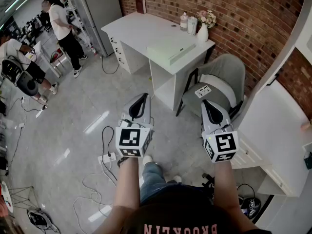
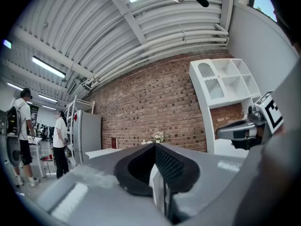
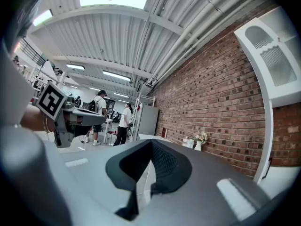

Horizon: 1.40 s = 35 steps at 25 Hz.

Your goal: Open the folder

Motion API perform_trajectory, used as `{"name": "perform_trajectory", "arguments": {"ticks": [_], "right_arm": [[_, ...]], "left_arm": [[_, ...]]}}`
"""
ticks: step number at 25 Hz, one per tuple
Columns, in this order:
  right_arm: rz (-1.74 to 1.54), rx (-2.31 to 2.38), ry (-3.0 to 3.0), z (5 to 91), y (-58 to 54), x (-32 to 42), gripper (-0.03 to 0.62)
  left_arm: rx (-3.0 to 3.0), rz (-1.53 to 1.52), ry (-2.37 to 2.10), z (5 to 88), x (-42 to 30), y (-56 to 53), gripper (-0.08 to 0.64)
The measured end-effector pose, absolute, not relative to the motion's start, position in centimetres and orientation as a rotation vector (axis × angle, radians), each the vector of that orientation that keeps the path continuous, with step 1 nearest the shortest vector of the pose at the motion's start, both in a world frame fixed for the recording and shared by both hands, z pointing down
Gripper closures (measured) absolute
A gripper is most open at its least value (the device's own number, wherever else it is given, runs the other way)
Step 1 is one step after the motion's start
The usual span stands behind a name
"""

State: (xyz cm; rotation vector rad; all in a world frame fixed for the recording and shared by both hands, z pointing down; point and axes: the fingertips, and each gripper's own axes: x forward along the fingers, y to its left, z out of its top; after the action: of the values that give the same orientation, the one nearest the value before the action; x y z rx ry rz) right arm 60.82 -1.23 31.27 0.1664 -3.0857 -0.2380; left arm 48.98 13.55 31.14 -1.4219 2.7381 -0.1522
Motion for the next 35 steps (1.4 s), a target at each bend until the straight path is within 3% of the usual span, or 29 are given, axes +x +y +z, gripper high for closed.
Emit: {"name": "perform_trajectory", "arguments": {"ticks": [17, 35], "right_arm": [[-0.181, 0.144, -3.116, 32.4, -2.6, 60.6, 0.592], [-0.204, 0.234, -3.072, 33.1, -3.9, 44.0, 0.592]], "left_arm": [[-1.364, -0.142, 2.79, 32.4, 48.9, 13.1, 0.561], [-1.503, -0.112, 2.715, 32.6, 31.2, 9.4, 0.561]]}}
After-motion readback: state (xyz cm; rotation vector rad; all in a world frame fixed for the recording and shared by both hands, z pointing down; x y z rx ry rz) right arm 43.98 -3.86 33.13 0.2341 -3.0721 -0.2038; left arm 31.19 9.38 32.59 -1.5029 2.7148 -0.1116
